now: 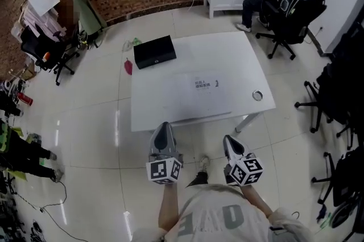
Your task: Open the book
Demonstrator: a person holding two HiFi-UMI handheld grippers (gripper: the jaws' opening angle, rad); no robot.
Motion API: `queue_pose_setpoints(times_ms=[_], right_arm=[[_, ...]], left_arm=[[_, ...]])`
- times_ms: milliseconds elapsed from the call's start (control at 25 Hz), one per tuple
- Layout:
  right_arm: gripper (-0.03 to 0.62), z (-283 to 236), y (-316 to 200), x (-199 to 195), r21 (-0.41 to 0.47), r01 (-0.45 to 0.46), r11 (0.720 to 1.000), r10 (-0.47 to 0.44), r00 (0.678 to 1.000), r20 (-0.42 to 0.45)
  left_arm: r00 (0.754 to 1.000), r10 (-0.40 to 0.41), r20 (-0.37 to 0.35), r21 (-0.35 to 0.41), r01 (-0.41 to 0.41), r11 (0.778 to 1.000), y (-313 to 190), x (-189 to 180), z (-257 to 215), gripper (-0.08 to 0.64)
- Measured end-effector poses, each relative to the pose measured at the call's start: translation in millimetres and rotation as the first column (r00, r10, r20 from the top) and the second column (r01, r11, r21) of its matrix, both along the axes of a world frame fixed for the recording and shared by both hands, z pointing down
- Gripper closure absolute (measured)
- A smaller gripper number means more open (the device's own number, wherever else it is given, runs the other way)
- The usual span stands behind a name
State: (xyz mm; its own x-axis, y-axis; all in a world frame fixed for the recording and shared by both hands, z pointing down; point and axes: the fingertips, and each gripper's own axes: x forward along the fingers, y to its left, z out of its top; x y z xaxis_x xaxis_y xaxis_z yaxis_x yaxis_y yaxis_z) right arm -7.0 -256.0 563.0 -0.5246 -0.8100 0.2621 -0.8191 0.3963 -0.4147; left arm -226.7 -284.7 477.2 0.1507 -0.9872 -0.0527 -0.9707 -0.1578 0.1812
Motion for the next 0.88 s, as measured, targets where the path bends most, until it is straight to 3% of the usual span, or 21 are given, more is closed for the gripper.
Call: queue_pose_setpoints(times_ms=[80,240,360,600,880], right_arm=[[0.588,-4,32,7,0.023,0.003,1.0,-0.002,1.0,-0.005],[0.588,0,110,31,0.058,0.009,0.998,-0.008,1.0,-0.011],[0.588,0,170,53,0.083,0.017,0.996,-0.018,1.0,0.011],[0.588,-15,283,81,0.108,0.057,0.992,-0.059,0.998,0.017],[0.588,-22,350,95,0.118,0.106,0.987,-0.11,0.993,0.033]], left_arm=[[0.999,-0.035,0.006,-0.003,0.035,0.999,29,-1,-2,0.544],[0.99,-0.104,0.09,0.035,0.101,0.994,111,19,-6,0.545],[0.995,-0.086,0.047,0.056,0.083,0.995,186,52,-4,0.545],[0.997,-0.076,-0.018,0.006,0.076,0.997,322,97,14,0.545],[0.996,-0.078,-0.032,0.061,0.08,0.995,391,123,-5,0.545]])
